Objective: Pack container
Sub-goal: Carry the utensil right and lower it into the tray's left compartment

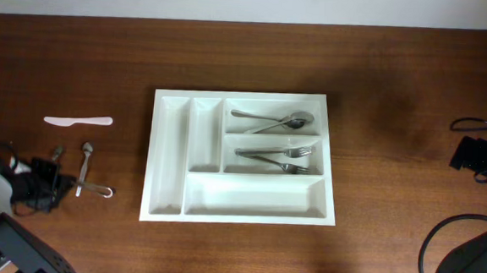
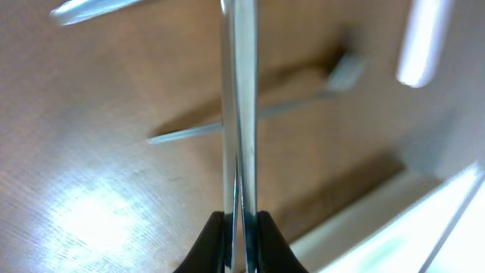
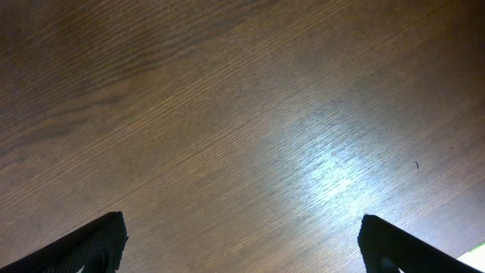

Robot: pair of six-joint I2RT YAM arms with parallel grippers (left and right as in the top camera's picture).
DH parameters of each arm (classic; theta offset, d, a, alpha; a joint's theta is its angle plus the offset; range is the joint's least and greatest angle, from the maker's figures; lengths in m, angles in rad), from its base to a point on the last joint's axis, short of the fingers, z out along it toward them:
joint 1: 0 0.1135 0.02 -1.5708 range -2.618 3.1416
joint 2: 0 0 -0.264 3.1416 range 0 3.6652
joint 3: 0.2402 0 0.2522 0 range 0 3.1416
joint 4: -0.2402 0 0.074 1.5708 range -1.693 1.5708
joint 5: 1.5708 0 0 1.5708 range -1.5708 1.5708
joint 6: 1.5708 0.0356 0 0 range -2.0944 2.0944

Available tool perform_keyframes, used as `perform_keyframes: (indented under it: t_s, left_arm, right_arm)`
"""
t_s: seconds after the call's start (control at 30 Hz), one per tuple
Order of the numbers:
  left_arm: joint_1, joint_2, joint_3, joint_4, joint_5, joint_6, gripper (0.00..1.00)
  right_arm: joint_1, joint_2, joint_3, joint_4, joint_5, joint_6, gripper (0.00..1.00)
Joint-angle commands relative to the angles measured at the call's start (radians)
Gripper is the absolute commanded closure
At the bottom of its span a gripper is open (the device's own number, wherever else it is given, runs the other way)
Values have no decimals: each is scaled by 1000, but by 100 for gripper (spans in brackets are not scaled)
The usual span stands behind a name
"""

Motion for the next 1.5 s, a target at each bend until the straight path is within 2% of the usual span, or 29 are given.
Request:
perform_keyframes:
  t_s: [0.0, 0.17, 0.37, 0.63, 0.77, 0.83, 0.9, 1.03, 1.17, 1.33, 1.47]
  left_arm:
    - [-69, -51, 102, -40, 55, 215, 98]
    - [-246, -134, 210, -111, 54, 335, 98]
    - [-590, -249, 277, -119, 21, 367, 98]
    - [-1062, -312, 283, -95, -198, 368, 98]
    - [-1236, -311, 282, -100, -334, 451, 98]
    - [-1293, -311, 282, -100, -356, 554, 97]
    - [-1345, -311, 282, -97, -359, 649, 92]
    - [-1432, -309, 282, -81, -363, 782, 87]
    - [-1487, -280, 282, -73, -421, 833, 86]
    - [-1509, -195, 282, -66, -425, 859, 86]
    - [-1526, -89, 282, -66, -426, 909, 80]
  right_arm:
    - [-4, -7, -3, 3, -1, 9, 1]
    - [-5, -7, -3, 3, -1, 9, 1]
    - [-5, -7, -3, 3, -1, 9, 1]
    - [-5, -7, -3, 3, -1, 9, 1]
    - [-5, -7, -3, 3, -1, 9, 1]
    - [-5, -7, -3, 3, -1, 9, 1]
    - [-5, -7, -3, 3, -1, 9, 1]
    - [-5, -7, -3, 3, -1, 9, 1]
    - [-5, -7, -3, 3, -1, 9, 1]
    - [-5, -7, -3, 3, -1, 9, 0]
    - [-5, -7, -3, 3, -1, 9, 1]
